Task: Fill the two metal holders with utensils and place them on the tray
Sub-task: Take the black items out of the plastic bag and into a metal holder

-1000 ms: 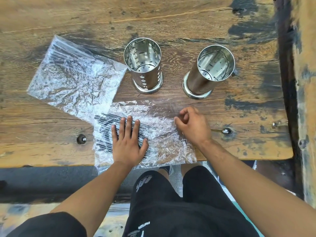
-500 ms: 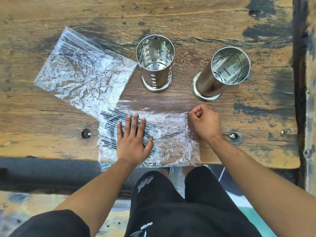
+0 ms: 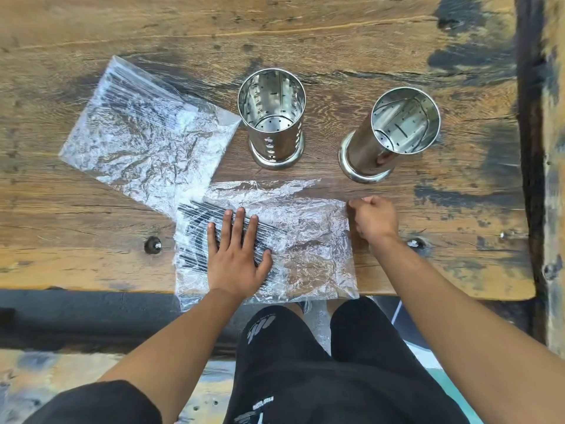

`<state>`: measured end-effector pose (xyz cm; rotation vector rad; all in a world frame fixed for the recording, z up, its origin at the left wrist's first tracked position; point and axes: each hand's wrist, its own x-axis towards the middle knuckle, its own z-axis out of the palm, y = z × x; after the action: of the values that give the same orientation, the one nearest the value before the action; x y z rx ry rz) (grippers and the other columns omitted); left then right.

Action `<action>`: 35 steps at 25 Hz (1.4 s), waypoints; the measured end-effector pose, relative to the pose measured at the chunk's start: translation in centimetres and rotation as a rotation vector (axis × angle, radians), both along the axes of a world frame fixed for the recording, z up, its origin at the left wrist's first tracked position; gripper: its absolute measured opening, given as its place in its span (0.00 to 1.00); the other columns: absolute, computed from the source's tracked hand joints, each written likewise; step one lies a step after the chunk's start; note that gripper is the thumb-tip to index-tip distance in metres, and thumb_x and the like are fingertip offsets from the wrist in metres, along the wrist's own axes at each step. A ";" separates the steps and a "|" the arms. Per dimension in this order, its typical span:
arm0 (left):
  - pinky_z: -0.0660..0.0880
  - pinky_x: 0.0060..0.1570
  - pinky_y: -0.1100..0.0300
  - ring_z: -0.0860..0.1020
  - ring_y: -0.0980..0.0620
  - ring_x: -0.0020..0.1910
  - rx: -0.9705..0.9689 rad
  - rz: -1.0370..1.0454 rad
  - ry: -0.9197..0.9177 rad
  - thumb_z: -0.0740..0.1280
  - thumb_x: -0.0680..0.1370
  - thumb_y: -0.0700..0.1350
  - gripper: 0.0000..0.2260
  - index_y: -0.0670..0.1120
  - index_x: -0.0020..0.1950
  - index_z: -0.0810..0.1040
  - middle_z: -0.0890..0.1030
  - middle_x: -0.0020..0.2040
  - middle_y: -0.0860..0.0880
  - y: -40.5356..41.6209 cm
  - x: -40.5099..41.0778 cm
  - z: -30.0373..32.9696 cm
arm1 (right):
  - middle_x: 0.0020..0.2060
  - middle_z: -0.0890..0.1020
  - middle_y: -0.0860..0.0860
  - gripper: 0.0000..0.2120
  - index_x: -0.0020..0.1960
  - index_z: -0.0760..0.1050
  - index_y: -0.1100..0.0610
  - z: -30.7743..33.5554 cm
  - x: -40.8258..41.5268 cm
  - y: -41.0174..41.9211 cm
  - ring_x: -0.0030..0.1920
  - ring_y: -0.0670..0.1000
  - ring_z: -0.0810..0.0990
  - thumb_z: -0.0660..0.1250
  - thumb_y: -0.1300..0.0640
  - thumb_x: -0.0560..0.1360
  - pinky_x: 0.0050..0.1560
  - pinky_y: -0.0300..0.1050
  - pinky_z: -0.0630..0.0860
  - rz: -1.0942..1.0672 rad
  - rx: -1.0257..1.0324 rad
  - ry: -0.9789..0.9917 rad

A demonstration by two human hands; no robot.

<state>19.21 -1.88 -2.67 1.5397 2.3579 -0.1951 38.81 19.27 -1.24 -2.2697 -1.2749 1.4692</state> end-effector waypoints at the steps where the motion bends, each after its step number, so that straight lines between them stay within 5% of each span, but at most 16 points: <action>1: 0.46 0.80 0.36 0.44 0.44 0.84 -0.001 -0.001 0.004 0.49 0.81 0.64 0.34 0.50 0.84 0.54 0.51 0.85 0.45 0.0 0.0 0.0 | 0.30 0.80 0.46 0.10 0.34 0.76 0.52 0.7 0.0 -0.3 0.35 0.53 0.79 0.71 0.54 0.74 0.40 0.47 0.76 0.070 0.064 -0.049; 5: 0.45 0.80 0.36 0.43 0.44 0.84 -0.012 0.000 0.001 0.49 0.81 0.65 0.34 0.50 0.84 0.53 0.51 0.85 0.45 0.0 0.0 0.2 | 0.38 0.82 0.46 0.04 0.48 0.79 0.54 4.1 0.1 -3.4 0.35 0.42 0.79 0.66 0.59 0.80 0.35 0.29 0.75 0.364 0.224 0.004; 12: 0.40 0.80 0.38 0.41 0.45 0.84 0.000 0.034 -0.088 0.42 0.82 0.66 0.35 0.50 0.84 0.52 0.49 0.85 0.47 0.4 0.0 0.6 | 0.48 0.83 0.47 0.11 0.62 0.75 0.52 5.1 0.8 -7.6 0.42 0.43 0.81 0.65 0.56 0.80 0.40 0.35 0.73 0.574 -0.049 -0.037; 15: 0.38 0.80 0.40 0.42 0.47 0.84 0.039 0.067 -0.138 0.38 0.81 0.67 0.35 0.51 0.84 0.53 0.50 0.85 0.47 0.4 0.0 1.1 | 0.42 0.83 0.50 0.08 0.59 0.76 0.55 4.2 0.5 -7.9 0.36 0.46 0.81 0.63 0.57 0.80 0.41 0.43 0.77 0.357 -0.213 0.108; 18: 0.38 0.81 0.41 0.45 0.47 0.84 0.097 0.128 -0.199 0.41 0.82 0.65 0.33 0.50 0.84 0.56 0.54 0.85 0.47 0.8 0.2 1.7 | 0.38 0.83 0.54 0.14 0.47 0.81 0.62 4.0 0.5 -7.5 0.30 0.44 0.79 0.58 0.67 0.82 0.31 0.36 0.74 0.174 -0.321 0.278; 20: 0.41 0.81 0.41 0.48 0.46 0.84 0.134 0.154 -0.220 0.43 0.82 0.63 0.32 0.50 0.83 0.59 0.56 0.84 0.47 1.0 0.3 1.9 | 0.41 0.83 0.59 0.15 0.43 0.79 0.67 4.5 0.5 -6.9 0.36 0.50 0.84 0.56 0.76 0.80 0.29 0.36 0.78 0.135 -0.387 0.437; 23: 0.46 0.81 0.39 0.54 0.44 0.83 0.197 0.174 -0.230 0.46 0.83 0.60 0.30 0.48 0.81 0.64 0.61 0.82 0.47 0.9 0.1 1.8 | 0.53 0.84 0.63 0.14 0.48 0.78 0.68 4.5 0.5 -5.8 0.48 0.61 0.86 0.56 0.80 0.78 0.41 0.44 0.85 0.107 -0.508 0.632; 26: 0.49 0.80 0.38 0.58 0.44 0.82 0.240 0.174 -0.245 0.48 0.84 0.59 0.28 0.47 0.79 0.67 0.64 0.81 0.46 0.7 0.1 1.7 | 0.59 0.82 0.62 0.18 0.61 0.79 0.63 3.6 -0.2 -5.0 0.52 0.63 0.86 0.61 0.78 0.78 0.38 0.44 0.85 0.269 -0.603 0.657; 28: 0.51 0.80 0.38 0.60 0.43 0.81 0.277 0.168 -0.252 0.50 0.84 0.58 0.27 0.46 0.78 0.69 0.66 0.79 0.45 0.5 0.2 1.7 | 0.57 0.83 0.58 0.21 0.59 0.82 0.59 3.3 -1.5 -4.6 0.48 0.62 0.87 0.63 0.79 0.76 0.32 0.46 0.84 0.474 -0.530 0.529; 30: 0.52 0.79 0.38 0.62 0.43 0.80 0.318 0.165 -0.247 0.51 0.84 0.57 0.26 0.44 0.76 0.70 0.68 0.78 0.44 0.3 0.3 1.6 | 0.53 0.81 0.52 0.19 0.58 0.84 0.57 3.0 -2.9 -4.5 0.39 0.49 0.87 0.68 0.77 0.75 0.27 0.41 0.79 0.680 -0.311 0.445; 33: 0.53 0.79 0.38 0.63 0.43 0.79 0.379 0.178 -0.264 0.52 0.84 0.55 0.25 0.43 0.75 0.71 0.70 0.77 0.44 0.3 0.2 1.3 | 0.48 0.77 0.41 0.20 0.63 0.82 0.55 2.4 -4.4 -5.1 0.44 0.33 0.78 0.78 0.57 0.72 0.47 0.29 0.72 0.940 0.120 0.396; 35: 0.54 0.79 0.38 0.63 0.43 0.79 0.410 0.186 -0.273 0.53 0.84 0.54 0.24 0.42 0.74 0.72 0.70 0.77 0.43 0.3 0.1 1.2 | 0.58 0.73 0.44 0.32 0.72 0.75 0.52 1.7 -5.0 -6.0 0.58 0.36 0.70 0.77 0.43 0.71 0.62 0.36 0.71 1.164 0.295 0.293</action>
<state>19.33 -1.60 -1.51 1.3855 2.3928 0.5385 33.83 13.30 0.42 -0.9917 -2.6379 1.5694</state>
